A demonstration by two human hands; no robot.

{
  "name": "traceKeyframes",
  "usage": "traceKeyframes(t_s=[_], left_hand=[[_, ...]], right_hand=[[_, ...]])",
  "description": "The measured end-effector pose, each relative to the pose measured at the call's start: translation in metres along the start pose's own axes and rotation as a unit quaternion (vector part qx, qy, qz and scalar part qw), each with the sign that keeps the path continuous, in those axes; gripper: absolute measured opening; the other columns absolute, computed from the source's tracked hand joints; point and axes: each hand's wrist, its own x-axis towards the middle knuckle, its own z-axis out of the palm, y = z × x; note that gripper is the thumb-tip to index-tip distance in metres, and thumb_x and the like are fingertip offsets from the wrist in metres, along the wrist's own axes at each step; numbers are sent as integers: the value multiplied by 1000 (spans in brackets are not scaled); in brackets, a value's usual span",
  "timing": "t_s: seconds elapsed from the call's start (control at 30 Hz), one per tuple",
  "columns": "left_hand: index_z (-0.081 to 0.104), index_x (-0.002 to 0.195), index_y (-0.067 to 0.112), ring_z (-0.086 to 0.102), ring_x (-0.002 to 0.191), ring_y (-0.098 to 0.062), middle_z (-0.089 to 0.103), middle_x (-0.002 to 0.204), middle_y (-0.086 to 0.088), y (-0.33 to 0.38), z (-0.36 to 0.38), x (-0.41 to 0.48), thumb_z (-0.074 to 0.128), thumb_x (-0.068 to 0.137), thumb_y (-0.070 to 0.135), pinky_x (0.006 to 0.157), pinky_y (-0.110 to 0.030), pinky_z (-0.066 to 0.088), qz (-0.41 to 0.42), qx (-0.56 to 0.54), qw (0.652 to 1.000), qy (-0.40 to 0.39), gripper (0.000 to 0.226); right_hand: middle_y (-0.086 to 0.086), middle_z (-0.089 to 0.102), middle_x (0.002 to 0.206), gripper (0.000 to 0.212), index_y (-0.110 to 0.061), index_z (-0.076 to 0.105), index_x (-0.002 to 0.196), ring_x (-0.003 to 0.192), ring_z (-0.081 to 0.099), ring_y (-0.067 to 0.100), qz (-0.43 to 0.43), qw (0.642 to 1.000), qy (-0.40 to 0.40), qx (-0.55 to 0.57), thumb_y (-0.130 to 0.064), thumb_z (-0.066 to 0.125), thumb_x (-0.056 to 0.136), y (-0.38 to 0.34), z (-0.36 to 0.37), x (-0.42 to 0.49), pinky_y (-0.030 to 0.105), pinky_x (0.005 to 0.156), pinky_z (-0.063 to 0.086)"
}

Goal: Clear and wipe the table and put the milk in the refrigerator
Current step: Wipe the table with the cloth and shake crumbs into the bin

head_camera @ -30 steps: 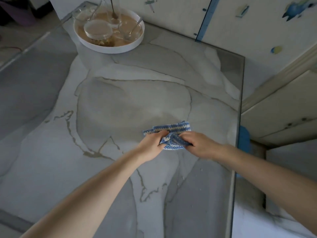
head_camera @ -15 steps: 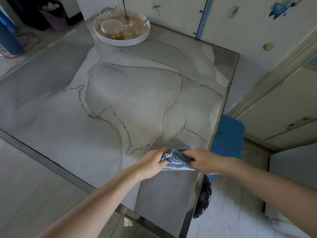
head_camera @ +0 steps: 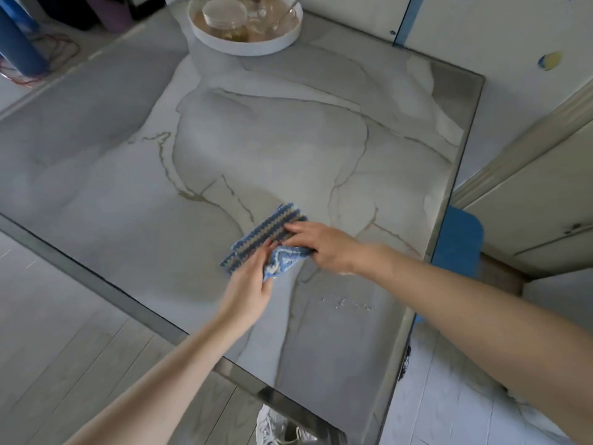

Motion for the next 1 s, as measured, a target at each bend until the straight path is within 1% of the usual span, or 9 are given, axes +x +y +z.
traceKeyframes(t_s=[0.1, 0.23, 0.33, 0.43, 0.63, 0.73, 0.8, 0.87, 1.0], left_hand=[[36, 137, 5, 44, 129, -27, 44, 141, -11, 10, 18, -14, 47, 90, 0, 96, -19, 29, -15, -17, 1000, 2, 49], [26, 142, 8, 40, 132, -22, 38, 146, -5, 44, 43, -40, 42, 94, 6, 98, -15, 26, -38, -36, 998, -25, 51], [32, 139, 8, 46, 126, -22, 45, 140, -6, 68, 66, -55, 43, 93, 5, 94, -13, 28, -33, -67, 996, -39, 48], [42, 132, 11, 54, 113, -19, 55, 126, -4, 95, 88, -69, 43, 92, 2, 78, -6, 28, -37, -111, 991, -58, 41], [44, 128, 16, 54, 91, -12, 60, 114, -2, 141, 134, -102, 40, 91, 3, 70, -8, 30, -64, -130, 984, -102, 39], [44, 127, 13, 56, 101, -19, 60, 117, -5, 151, 151, -105, 39, 92, 3, 73, -9, 31, -69, -120, 984, -115, 37], [43, 127, 10, 56, 107, -21, 59, 119, -8, 155, 162, -106, 39, 91, 2, 76, -12, 34, -74, -116, 983, -117, 37], [43, 127, 11, 57, 104, -21, 60, 116, -9, 160, 172, -105, 39, 91, 2, 73, -13, 35, -75, -116, 983, -125, 38], [45, 123, 10, 58, 96, -19, 62, 110, -8, 167, 181, -103, 39, 90, 1, 68, -10, 33, -52, -122, 984, -118, 35]], right_hand=[[3, 26, 153, 58, -16, 47, 133, 142, 21, 15, 8, 1000, -21, -9, 11, 38, 82, 9, 3, -10, 20, 112, 12], [1, 32, 150, 51, -15, 54, 127, 139, 26, 14, 17, 999, -48, -16, 9, 40, 84, 22, 1, -46, 20, 109, 17], [-4, 35, 149, 46, -16, 56, 125, 138, 27, 12, 36, 998, -52, -17, 5, 42, 87, 35, 4, -79, 19, 107, 18], [-1, 39, 146, 44, -11, 59, 121, 135, 31, 15, 56, 997, -51, -27, 8, 42, 85, 49, 7, -116, 20, 107, 20], [-6, 45, 138, 42, -10, 61, 114, 127, 39, 13, 119, 991, -49, -28, 7, 37, 84, 75, 13, -183, 28, 102, 36], [-6, 51, 132, 42, -13, 61, 113, 121, 46, 15, 144, 988, -46, -25, 5, 37, 83, 90, 17, -200, 32, 97, 41], [-6, 52, 130, 45, -15, 58, 117, 120, 47, 15, 161, 986, -43, -24, 5, 37, 82, 100, 19, -210, 27, 94, 40], [-6, 51, 131, 48, -15, 57, 120, 122, 44, 14, 173, 984, -33, -17, 7, 36, 82, 111, 21, -219, 23, 93, 34], [-4, 52, 130, 50, -13, 57, 119, 120, 45, 15, 179, 984, -14, 12, 9, 35, 81, 121, 20, -230, 21, 92, 32]])
